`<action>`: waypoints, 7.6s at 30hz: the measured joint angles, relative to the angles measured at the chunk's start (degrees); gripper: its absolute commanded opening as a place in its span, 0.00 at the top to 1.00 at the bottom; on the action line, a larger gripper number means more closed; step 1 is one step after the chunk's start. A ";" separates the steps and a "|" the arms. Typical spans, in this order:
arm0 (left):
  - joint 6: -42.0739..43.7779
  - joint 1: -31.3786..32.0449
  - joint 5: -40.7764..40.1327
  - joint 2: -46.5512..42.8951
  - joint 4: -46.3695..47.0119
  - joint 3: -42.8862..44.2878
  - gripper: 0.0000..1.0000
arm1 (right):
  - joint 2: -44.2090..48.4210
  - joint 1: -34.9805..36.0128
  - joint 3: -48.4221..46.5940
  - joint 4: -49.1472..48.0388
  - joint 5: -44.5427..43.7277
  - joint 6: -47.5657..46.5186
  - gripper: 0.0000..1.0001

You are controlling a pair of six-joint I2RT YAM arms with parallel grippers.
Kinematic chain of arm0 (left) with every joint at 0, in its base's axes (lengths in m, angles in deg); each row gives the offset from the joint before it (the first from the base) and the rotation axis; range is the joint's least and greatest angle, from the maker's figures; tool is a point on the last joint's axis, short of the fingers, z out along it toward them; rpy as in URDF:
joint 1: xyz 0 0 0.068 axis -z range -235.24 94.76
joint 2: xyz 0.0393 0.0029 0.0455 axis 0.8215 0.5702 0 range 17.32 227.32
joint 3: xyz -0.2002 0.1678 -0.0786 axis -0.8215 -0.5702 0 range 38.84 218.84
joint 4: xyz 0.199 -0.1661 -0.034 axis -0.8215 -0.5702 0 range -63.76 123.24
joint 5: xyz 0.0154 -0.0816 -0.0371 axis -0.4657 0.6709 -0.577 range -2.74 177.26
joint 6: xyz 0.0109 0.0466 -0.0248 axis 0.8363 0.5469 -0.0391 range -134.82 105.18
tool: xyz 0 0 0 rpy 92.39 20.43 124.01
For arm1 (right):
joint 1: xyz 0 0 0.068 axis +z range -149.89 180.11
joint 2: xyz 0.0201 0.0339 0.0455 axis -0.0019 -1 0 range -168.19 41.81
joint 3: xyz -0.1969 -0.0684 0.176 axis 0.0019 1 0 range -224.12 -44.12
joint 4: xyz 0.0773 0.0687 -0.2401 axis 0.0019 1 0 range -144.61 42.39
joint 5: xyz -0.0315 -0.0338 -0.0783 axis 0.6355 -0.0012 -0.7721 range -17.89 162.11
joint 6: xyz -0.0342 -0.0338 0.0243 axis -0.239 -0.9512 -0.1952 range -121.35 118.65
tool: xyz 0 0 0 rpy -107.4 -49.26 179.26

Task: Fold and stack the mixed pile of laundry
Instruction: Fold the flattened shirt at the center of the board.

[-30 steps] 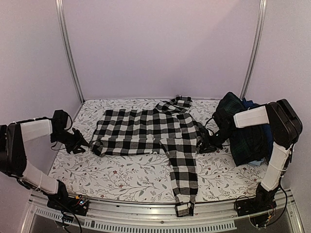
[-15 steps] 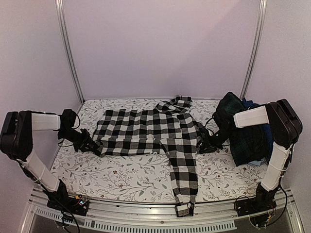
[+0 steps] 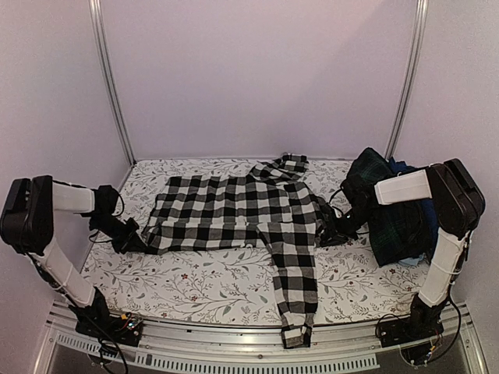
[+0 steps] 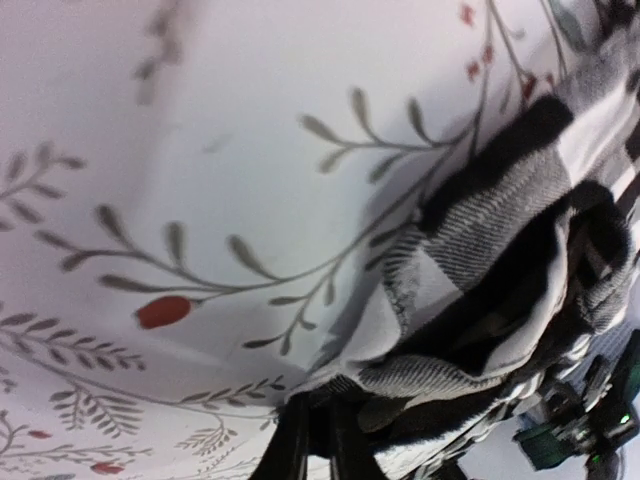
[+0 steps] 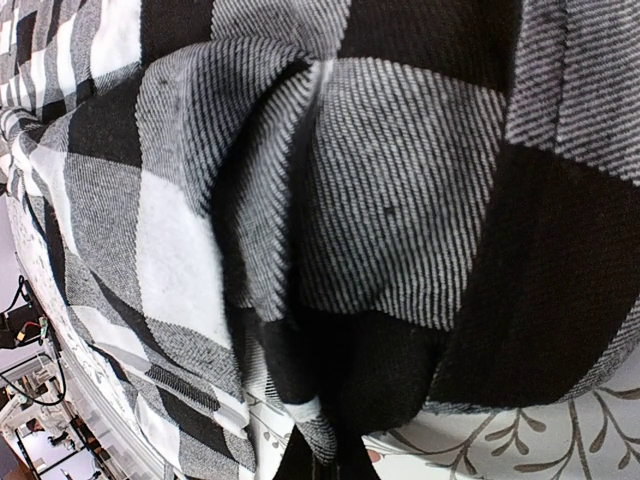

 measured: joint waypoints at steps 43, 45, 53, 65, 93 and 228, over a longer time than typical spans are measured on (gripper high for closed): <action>8.66 2.32 -4.26 -2.97 0.59 0.07 0.39 | 3.37 -0.09 4.55 -0.35 5.05 -0.37 0.39; 9.09 2.54 -4.79 -4.74 0.26 0.39 0.34 | 4.44 0.20 3.72 0.98 4.59 -0.55 0.35; 14.21 10.67 -5.31 -14.53 3.10 7.10 0.26 | 12.57 -0.07 6.84 7.08 2.05 -0.83 0.30; 29.27 50.58 -2.36 -11.47 13.18 13.46 0.24 | 20.15 5.05 7.67 6.14 10.25 -1.09 0.27; 44.09 87.58 -10.05 19.15 17.99 30.47 0.30 | 22.64 -7.91 3.32 -1.18 13.57 2.86 0.28; 1.42 16.39 -9.60 -11.47 15.85 6.62 0.00 | -25.09 28.68 -57.05 -5.92 -5.57 -6.40 0.89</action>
